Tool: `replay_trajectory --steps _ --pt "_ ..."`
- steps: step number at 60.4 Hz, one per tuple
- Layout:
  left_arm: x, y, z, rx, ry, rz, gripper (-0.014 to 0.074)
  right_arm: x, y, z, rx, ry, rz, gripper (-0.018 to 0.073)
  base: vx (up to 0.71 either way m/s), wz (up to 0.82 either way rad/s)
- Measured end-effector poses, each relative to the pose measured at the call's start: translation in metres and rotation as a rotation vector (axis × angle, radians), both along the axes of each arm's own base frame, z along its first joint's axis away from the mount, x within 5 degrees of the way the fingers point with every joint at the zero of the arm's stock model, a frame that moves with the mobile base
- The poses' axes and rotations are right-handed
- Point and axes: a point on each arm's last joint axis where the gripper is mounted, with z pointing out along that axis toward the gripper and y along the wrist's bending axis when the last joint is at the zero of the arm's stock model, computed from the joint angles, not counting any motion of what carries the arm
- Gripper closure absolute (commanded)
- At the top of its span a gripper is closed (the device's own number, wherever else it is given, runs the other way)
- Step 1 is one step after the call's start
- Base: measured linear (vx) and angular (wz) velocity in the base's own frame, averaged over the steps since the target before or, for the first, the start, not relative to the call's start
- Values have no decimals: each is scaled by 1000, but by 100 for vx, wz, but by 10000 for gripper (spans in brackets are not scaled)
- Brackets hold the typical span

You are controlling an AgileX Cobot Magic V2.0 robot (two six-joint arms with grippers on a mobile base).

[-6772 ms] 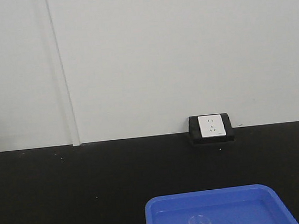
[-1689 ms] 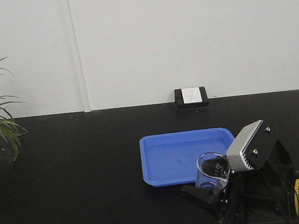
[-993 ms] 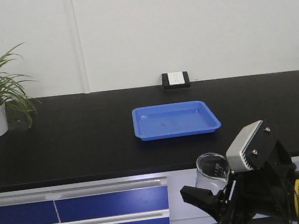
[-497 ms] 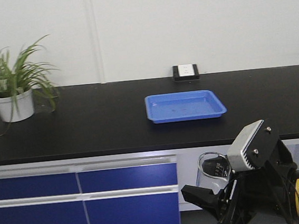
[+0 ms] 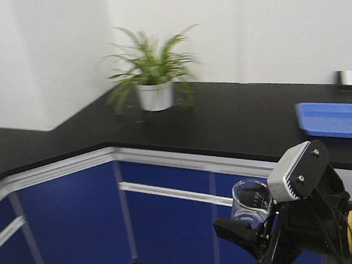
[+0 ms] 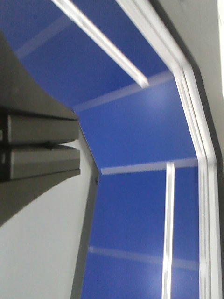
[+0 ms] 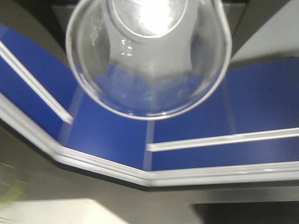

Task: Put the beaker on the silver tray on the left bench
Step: 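Drive the base to the bench with the silver tray, holding the beaker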

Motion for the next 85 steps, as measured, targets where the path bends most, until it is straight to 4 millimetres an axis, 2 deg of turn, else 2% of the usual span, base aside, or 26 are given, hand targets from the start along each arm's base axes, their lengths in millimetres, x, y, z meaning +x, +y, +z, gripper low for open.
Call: replay_trajectory --steps 39,85 --pt "0 0 0 0 0 0 595 0 0 0 1 0 3 571 -8 86" --pt "0 0 0 0 0 0 595 0 0 0 0 0 3 571 7 62"
